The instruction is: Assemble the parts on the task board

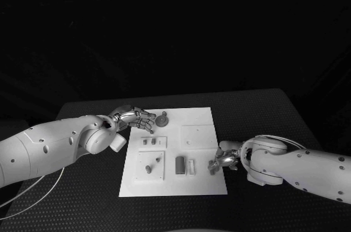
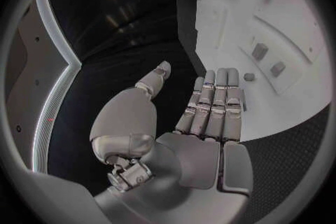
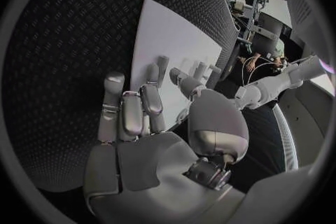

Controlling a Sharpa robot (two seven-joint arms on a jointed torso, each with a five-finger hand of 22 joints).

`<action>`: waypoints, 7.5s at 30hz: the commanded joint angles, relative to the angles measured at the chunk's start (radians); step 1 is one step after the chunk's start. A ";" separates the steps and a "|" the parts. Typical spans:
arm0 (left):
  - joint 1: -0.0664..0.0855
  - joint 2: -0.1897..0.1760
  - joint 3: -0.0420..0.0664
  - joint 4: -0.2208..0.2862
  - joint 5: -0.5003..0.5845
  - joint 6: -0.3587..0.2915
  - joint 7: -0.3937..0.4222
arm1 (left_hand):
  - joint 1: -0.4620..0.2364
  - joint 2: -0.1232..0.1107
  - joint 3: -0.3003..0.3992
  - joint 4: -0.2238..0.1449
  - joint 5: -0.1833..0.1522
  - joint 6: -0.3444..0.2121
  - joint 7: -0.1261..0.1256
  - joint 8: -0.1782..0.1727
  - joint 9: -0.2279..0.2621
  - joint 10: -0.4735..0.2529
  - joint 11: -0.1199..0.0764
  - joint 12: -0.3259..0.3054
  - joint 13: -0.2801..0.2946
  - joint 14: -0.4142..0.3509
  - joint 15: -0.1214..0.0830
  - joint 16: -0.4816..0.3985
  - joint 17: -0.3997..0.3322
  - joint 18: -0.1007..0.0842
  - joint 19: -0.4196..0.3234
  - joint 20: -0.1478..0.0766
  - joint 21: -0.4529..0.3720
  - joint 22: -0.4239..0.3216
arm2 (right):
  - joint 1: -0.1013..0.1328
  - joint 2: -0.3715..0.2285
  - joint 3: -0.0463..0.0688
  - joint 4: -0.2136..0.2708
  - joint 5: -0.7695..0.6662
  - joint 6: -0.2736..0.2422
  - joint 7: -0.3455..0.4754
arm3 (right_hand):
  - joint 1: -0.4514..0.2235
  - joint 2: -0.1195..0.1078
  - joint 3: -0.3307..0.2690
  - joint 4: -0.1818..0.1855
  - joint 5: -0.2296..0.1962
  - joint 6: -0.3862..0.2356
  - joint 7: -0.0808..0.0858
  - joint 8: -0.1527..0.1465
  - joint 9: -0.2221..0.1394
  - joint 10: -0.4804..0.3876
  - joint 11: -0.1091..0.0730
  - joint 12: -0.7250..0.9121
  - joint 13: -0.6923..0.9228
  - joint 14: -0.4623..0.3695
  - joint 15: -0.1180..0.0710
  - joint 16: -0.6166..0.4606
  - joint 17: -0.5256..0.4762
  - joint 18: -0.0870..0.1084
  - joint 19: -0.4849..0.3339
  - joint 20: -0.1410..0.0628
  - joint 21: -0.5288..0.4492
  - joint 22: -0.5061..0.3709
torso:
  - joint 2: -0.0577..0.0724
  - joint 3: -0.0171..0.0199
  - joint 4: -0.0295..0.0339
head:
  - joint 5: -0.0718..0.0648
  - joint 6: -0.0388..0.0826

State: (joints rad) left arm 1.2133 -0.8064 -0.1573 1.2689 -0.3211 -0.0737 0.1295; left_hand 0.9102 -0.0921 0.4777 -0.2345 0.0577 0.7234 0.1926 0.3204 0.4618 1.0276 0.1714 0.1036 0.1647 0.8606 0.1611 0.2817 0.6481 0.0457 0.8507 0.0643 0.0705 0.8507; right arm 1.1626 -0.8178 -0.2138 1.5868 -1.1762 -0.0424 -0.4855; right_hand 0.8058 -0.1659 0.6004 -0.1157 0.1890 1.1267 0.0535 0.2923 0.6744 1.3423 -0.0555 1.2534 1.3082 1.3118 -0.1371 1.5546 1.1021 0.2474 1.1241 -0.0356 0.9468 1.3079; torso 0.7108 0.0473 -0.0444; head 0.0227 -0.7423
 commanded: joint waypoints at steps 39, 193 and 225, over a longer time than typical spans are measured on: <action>0.001 -0.002 0.000 0.001 -0.006 0.015 0.012 | -0.005 -0.003 -0.002 -0.003 -0.001 0.006 0.029 -0.004 -0.003 0.009 -0.002 0.003 0.002 -0.004 0.003 -0.008 0.002 0.012 -0.008 0.000 -0.001 -0.002 | -0.062 0.076 -0.022 -0.043 -0.207 -0.037 -0.008 | 0.135 0.168 0.007 -0.174 0.001 -0.029 0.015 -0.016 -0.004 -0.042 0.016 -0.072 -0.027 -0.028 0.010 -0.007 -0.048 0.014 -0.020 0.013 0.001 0.018 | 0.000 0.0001 0.0001 | 0.006 -0.011; 0.001 0.001 0.000 0.001 -0.008 0.015 0.005 | -0.005 -0.003 -0.004 -0.004 -0.001 0.006 0.030 -0.006 -0.007 0.010 -0.002 -0.001 0.003 -0.003 0.003 -0.012 0.007 0.012 -0.009 0.000 -0.001 -0.004 | -0.059 0.146 -0.007 -0.043 0.230 -0.180 0.075 | 0.042 -0.016 0.037 -0.012 0.000 -0.036 0.021 -0.029 -0.019 -0.075 0.022 -0.093 -0.043 -0.066 0.007 -0.019 -0.100 0.014 -0.017 0.015 -0.015 0.015 | 0.000 0.0000 -0.0004 | 0.021 -0.026; 0.001 0.000 0.000 0.000 -0.009 0.015 0.004 | -0.004 -0.003 -0.003 -0.004 -0.001 0.006 0.030 -0.006 -0.008 0.010 -0.002 -0.002 0.003 -0.003 0.003 -0.013 0.008 0.013 -0.009 0.000 -0.001 -0.004 | -0.060 0.143 -0.007 -0.047 0.229 -0.154 0.096 | 0.151 0.070 0.019 -0.125 0.000 -0.040 0.022 -0.025 -0.015 -0.077 0.022 -0.088 -0.042 -0.072 0.008 -0.018 -0.101 0.014 -0.027 0.018 -0.011 0.018 | 0.000 -0.0001 -0.0004 | 0.021 -0.029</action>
State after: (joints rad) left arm 1.2133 -0.8079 -0.1574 1.2668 -0.3277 -0.0698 0.1269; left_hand 0.9103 -0.0920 0.4777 -0.2345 0.0578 0.7233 0.1926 0.3204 0.4554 1.0310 0.1678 0.1036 0.1662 0.8608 0.1609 0.2740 0.6545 0.0455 0.8507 0.0643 0.0705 0.8475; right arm 1.1118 -0.6856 -0.2158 1.5351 -0.9570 -0.2395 -0.4195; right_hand 0.9582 -0.1058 0.6184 -0.2361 0.1889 1.0868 0.0751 0.2671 0.6636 1.2667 -0.0340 1.1651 1.2660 1.2485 -0.1250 1.5393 1.0003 0.2493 1.1001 -0.0193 0.9351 1.3079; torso 0.7108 0.0472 -0.0446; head 0.0437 -0.7711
